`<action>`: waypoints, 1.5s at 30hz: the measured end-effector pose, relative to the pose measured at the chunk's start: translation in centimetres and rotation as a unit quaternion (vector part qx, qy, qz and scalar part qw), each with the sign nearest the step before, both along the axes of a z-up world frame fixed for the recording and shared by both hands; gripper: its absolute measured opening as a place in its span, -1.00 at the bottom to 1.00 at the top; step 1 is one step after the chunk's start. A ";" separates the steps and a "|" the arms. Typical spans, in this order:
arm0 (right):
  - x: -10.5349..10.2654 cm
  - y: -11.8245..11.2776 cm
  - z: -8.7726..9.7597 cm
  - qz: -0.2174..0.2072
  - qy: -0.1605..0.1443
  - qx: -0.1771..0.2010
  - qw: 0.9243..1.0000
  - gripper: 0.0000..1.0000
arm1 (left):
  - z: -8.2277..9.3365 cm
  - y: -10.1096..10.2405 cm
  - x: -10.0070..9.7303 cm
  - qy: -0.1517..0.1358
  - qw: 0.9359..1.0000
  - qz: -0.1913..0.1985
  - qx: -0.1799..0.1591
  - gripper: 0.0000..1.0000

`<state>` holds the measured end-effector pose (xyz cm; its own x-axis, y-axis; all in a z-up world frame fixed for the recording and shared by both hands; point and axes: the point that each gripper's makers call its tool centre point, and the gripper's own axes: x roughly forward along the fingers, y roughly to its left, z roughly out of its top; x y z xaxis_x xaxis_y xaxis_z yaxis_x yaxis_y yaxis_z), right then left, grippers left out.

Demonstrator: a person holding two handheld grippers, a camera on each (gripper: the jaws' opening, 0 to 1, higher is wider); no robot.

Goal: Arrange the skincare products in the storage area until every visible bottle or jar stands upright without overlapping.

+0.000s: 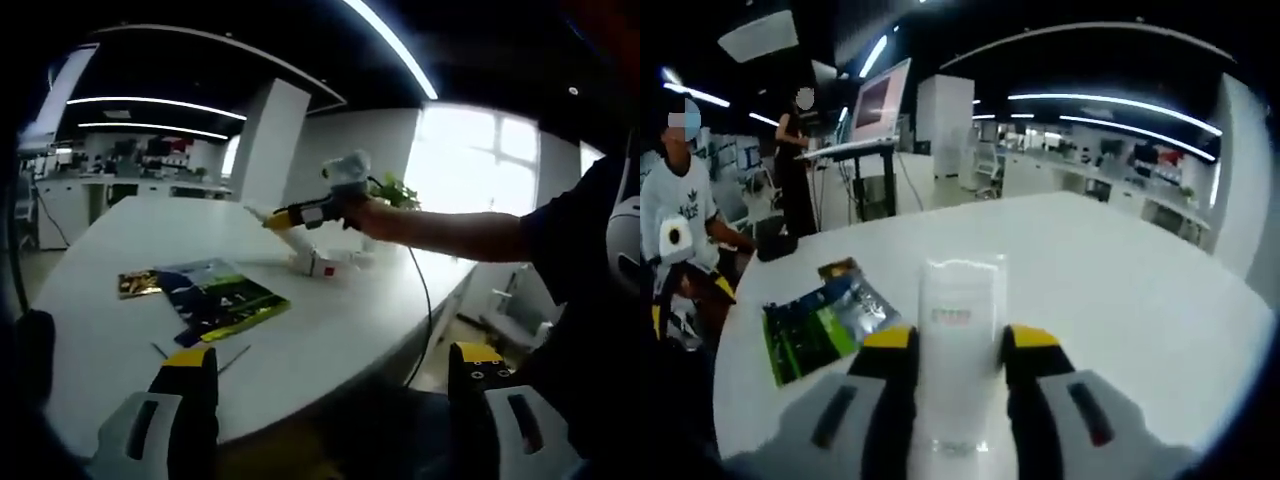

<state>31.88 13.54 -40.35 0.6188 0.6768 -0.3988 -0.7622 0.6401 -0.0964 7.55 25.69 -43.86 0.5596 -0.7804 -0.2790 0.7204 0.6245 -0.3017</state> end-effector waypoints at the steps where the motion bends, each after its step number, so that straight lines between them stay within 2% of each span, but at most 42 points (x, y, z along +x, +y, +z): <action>1: 0.6 -0.3 0.4 -0.001 -0.008 0.005 1.000 -0.32 | 0.0 0.0 0.0 0.000 1.000 0.000 0.000 0.95; 4: 1.1 -0.5 1.6 0.000 -0.040 0.018 0.999 -0.32 | 0.0 -0.1 0.0 0.001 1.000 0.000 0.002 0.95; 11: 2.4 -1.7 4.0 -0.003 -0.089 0.047 0.995 -0.33 | -0.1 -0.2 -0.1 0.001 1.000 0.000 0.004 0.94; 17: 3.8 -2.7 4.9 -0.008 -0.106 0.065 0.992 -0.33 | -0.2 -0.4 -0.2 0.003 1.000 -0.001 0.005 0.94; 23: 4.2 -3.6 5.2 -0.011 -0.119 0.079 0.990 -0.33 | -0.2 -0.7 -0.2 0.002 1.000 -0.002 0.007 0.94; 38: 2.2 -5.8 5.7 -0.038 -0.159 0.110 0.980 -0.32 | -0.1 -1.2 -0.4 0.002 1.000 -0.006 0.010 0.94; 45: 2.1 -6.2 5.8 -0.056 -0.157 0.118 0.979 -0.32 | 0.3 -1.3 -0.5 -0.005 1.000 -0.008 0.010 0.92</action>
